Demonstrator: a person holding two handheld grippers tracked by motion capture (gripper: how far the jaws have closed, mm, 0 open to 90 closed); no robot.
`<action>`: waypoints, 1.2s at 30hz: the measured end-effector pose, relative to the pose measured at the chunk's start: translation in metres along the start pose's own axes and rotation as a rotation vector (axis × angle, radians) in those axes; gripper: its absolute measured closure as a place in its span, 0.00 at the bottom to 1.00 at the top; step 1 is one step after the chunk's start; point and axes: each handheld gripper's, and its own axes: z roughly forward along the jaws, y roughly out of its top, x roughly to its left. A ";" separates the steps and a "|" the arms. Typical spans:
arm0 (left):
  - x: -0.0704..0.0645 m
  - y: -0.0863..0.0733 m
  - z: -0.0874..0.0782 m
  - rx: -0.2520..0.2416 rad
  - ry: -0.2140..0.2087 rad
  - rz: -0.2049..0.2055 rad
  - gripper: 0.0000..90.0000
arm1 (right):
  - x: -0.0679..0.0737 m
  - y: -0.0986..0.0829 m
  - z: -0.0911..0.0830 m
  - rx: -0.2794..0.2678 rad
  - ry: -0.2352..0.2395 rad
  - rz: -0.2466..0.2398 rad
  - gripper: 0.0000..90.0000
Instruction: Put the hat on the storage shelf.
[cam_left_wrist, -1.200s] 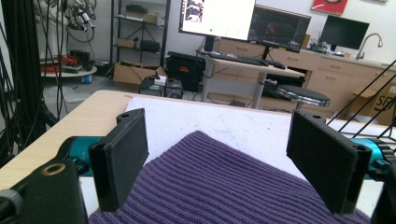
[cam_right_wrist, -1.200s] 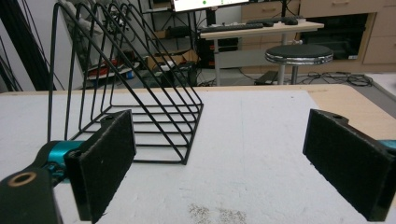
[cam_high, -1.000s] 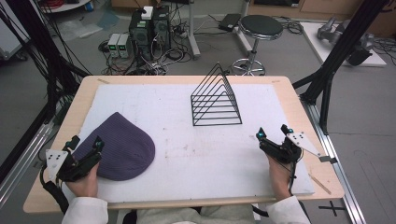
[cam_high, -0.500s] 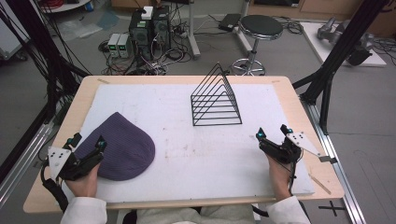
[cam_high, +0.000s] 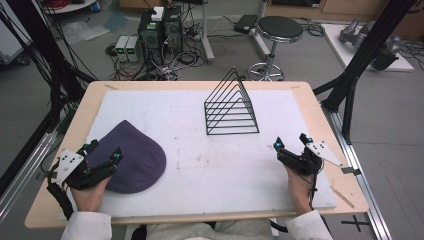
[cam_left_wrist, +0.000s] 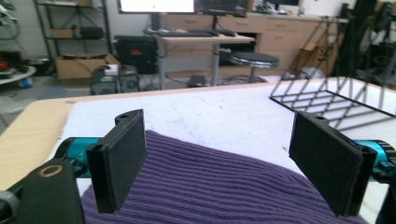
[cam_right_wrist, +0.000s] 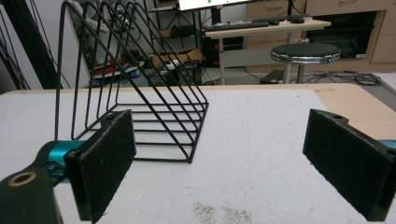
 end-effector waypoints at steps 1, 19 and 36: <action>0.000 0.001 0.000 0.006 -0.015 0.003 0.21 | 0.000 0.000 0.000 0.000 0.000 0.000 0.10; -0.008 0.002 0.010 0.182 -0.205 0.089 0.19 | 0.001 -0.001 0.001 0.009 0.017 -0.009 0.10; -0.005 0.003 0.006 0.260 -0.304 0.138 0.19 | 0.000 -0.001 0.001 0.008 0.022 -0.007 0.10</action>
